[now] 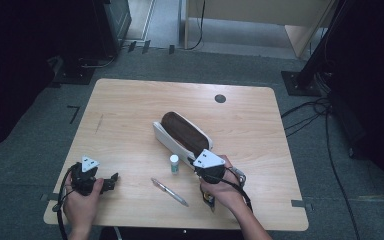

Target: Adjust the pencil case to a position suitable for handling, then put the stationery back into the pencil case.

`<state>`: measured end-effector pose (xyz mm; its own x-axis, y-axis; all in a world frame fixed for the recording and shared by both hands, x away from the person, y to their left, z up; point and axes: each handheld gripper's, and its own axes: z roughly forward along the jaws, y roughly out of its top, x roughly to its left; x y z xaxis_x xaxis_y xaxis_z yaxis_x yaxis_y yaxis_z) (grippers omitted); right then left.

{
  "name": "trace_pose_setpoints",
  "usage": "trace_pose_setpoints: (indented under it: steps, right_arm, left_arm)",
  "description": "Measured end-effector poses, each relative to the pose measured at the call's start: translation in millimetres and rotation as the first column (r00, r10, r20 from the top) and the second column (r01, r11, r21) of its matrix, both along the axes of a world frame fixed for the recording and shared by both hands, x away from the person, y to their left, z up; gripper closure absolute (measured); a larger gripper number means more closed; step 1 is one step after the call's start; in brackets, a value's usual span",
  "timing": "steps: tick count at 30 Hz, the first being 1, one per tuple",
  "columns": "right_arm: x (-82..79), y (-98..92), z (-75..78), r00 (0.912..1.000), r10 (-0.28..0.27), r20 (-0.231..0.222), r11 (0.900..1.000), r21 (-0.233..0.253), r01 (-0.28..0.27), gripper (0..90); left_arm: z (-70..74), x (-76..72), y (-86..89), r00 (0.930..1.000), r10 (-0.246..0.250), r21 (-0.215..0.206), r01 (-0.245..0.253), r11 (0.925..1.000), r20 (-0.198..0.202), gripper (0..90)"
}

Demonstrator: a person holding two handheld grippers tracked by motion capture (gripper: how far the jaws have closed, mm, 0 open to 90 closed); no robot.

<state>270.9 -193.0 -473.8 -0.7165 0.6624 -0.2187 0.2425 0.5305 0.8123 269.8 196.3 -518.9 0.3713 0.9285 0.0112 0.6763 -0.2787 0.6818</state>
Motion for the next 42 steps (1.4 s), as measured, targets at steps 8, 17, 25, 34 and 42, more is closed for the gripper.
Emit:
trace_pose_setpoints:
  steps: [8, 17, 25, 34, 42]
  right_arm:
    - [-8.5, 1.7, 5.3, 0.9996, -0.021, 0.018, 1.0, 0.02, 0.02, 57.1]
    - [-27.8, -6.6, 25.2, 0.9995, -0.028, 0.016, 0.996, 0.088, 0.026, 50.0]
    - [-37.5, -20.3, 29.1, 0.9957, -0.084, -0.038, 0.982, 0.165, 0.089, 48.8]
    - [-56.0, -44.2, 19.6, 0.9835, -0.158, -0.089, 0.963, 0.208, 0.173, 44.2]
    - [-73.0, -55.1, -3.6, 0.9686, -0.199, -0.149, 0.947, 0.224, 0.229, 45.3]
  left_arm:
    - [0.0, 0.0, 0.1, 1.0, 0.0, 0.001, 0.0, 1.0, 0.0, 0.0]
    - [0.0, 0.0, 0.0, 1.0, 0.0, 0.0, 0.0, 1.0, 0.0, 0.0]
    - [0.0, 0.0, 0.0, 1.0, 0.0, 0.0, 0.0, 1.0, 0.0, 0.0]
    - [0.0, 0.0, -0.1, 1.0, -0.003, 0.0, 0.003, 1.0, 0.0, 0.0]
    - [0.0, 0.0, -0.1, 1.0, -0.003, 0.0, 0.003, 1.0, 0.001, 0.0]
